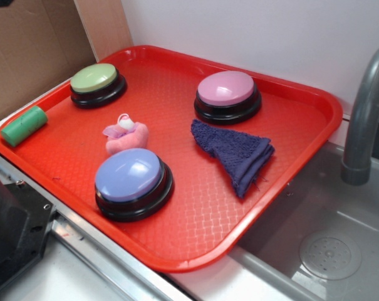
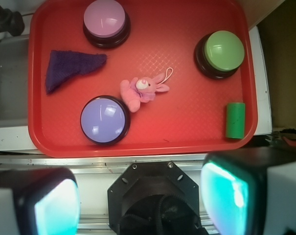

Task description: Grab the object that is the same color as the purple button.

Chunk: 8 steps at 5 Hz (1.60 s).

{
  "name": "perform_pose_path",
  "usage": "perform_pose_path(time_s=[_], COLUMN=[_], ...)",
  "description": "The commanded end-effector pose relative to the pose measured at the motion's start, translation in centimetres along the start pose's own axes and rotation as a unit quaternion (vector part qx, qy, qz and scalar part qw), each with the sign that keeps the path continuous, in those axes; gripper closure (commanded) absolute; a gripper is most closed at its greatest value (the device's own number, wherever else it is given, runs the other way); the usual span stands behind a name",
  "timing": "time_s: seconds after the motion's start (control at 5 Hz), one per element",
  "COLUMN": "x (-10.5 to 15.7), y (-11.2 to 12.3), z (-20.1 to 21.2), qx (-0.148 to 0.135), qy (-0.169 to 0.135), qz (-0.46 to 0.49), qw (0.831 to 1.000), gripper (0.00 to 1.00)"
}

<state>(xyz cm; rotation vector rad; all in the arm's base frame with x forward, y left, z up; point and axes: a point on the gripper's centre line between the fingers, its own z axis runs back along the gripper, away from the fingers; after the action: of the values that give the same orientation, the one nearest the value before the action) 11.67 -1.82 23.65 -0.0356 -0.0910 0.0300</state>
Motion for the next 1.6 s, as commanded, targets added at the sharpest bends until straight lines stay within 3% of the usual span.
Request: perform_pose_path(time_s=[0.0,0.4,0.6,0.8,1.0,1.2,1.4], x=[0.0,3.4,5.9,8.0,9.1,10.1,10.5], y=[0.0,-0.3,-1.4,-2.8,-4.4,-6.7,-8.3], z=[0.0,-2.5,-4.2,-6.4,-8.5,-11.5,-13.8], qx=[0.000,0.011,0.007,-0.015,-0.055,-0.057,-0.088], qy=[0.000,0.005,0.012,-0.023,-0.055,-0.059,-0.091], qz=[0.000,-0.184,-0.304,-0.419,-0.526,-0.628,-0.713], qw=[1.000,0.983,0.953,0.907,0.847,0.774,0.690], gripper=[0.00,0.00,0.00,0.00,0.00,0.00,0.00])
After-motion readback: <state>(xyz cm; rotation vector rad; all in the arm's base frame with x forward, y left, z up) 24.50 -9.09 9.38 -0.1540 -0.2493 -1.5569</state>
